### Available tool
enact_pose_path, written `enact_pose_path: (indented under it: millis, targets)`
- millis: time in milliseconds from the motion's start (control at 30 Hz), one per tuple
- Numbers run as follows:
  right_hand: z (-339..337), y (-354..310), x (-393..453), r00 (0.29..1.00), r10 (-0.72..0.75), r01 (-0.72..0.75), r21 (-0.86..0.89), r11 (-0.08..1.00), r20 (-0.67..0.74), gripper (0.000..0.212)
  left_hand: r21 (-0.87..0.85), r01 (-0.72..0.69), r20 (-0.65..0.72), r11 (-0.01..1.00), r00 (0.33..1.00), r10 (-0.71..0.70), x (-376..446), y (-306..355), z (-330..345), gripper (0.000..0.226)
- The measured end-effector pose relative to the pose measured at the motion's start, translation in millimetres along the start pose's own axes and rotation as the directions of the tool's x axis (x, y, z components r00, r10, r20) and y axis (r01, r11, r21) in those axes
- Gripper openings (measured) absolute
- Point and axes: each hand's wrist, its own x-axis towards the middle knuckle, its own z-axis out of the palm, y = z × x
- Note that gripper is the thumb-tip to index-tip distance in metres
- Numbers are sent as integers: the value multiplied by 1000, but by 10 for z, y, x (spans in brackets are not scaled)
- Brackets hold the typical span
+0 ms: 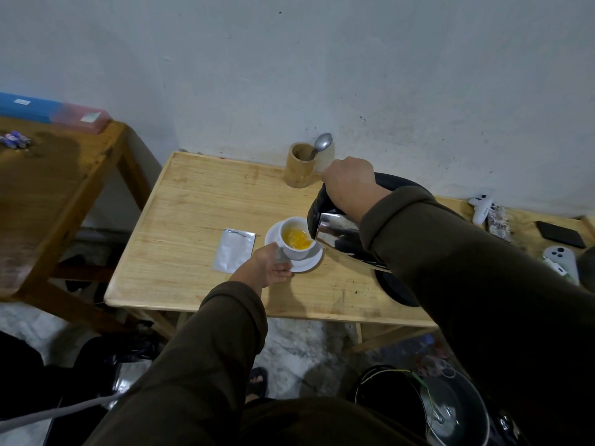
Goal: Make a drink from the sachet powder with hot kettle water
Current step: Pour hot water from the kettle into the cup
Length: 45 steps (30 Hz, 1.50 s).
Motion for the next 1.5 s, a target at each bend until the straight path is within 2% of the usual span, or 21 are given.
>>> enact_pose_path:
  millis: [933,1233,1500]
  targets:
    - [39,30,-8,999,1,-1,-17,1000,-33,20,6,19,-22,1000,1000,-18,9,3,24,56]
    - [90,103,-38,997,67,-64,78,995,-27,24,-40,4,-26,999,1000,-5,48,-38,32,57]
    - [196,335,-207,994,108,-102,215,971,-19,27,-32,-80,-149,996,986,74,7,-104,173,54]
